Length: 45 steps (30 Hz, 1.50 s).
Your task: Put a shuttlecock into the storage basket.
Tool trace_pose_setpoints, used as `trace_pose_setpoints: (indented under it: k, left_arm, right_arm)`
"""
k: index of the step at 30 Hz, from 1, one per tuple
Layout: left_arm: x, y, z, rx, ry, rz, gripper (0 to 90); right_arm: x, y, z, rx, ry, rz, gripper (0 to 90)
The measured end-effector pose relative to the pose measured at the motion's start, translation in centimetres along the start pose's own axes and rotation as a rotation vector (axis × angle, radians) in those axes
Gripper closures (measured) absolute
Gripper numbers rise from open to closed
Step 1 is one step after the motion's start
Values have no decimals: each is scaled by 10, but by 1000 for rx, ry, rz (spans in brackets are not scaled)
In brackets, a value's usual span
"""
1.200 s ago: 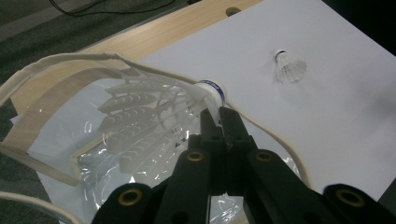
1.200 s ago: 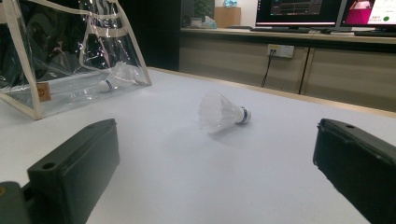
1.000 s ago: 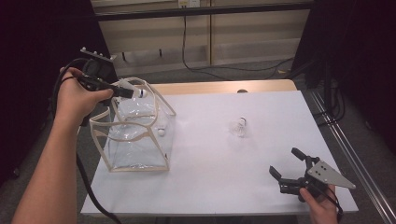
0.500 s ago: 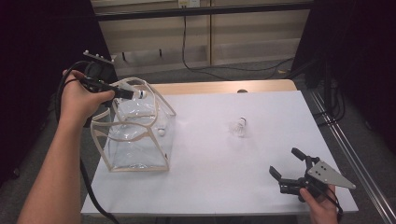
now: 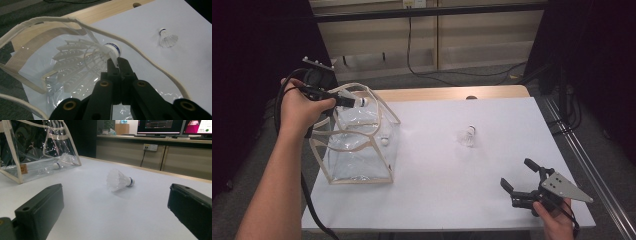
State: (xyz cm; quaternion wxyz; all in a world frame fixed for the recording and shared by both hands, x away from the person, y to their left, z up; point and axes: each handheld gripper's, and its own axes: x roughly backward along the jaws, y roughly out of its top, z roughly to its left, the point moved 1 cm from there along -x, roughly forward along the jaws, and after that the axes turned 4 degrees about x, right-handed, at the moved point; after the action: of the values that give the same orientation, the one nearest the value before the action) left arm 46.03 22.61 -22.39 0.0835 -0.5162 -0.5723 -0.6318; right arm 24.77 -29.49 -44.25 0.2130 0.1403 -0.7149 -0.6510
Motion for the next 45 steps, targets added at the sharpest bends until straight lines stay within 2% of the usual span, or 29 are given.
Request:
trace_pose_setpoints:
  k: [3, 12, 16, 20, 28, 31, 32, 34, 37, 40, 45]
  left_arm:
    - [0, -1, 2, 15, 5, -6, 900]
    - [-4, -3, 6, 28, 15, -9, 900]
    - [-7, -4, 7, 24, 38, -2, 900]
    - [-11, -5, 10, 33, 29, 5, 900]
    - [-18, -7, 16, 32, 50, 17, 899]
    - [-19, -7, 18, 39, 59, 7, 898]
    - [-19, -7, 19, 46, 64, 3, 893]
    - [-19, -8, 20, 48, 79, -6, 825]
    - [-18, -8, 19, 67, 58, -22, 807]
    - [-16, -8, 18, 64, 52, -23, 787]
    - [-14, -8, 13, 84, 12, -36, 736]
  right_arm:
    - [0, 0, 0, 1, 2, 1, 2]
    - [0, 0, 0, 1, -1, 0, 2]
    - [0, 0, 0, 0, 0, 0, 2]
    - [0, 0, 0, 3, 2, 2, 2]
    - [0, 0, 0, 2, 3, 3, 2]
    - [0, 0, 1, 1, 4, 4, 2]
    - [0, 0, 1, 0, 4, 4, 2]
    - [0, 0, 0, 0, 2, 4, 2]
    - [-1, -1, 0, 2, 5, 5, 2]
    - [-1, -1, 1, 7, 5, 7, 2]
    - [0, -1, 1, 0, 3, 8, 2]
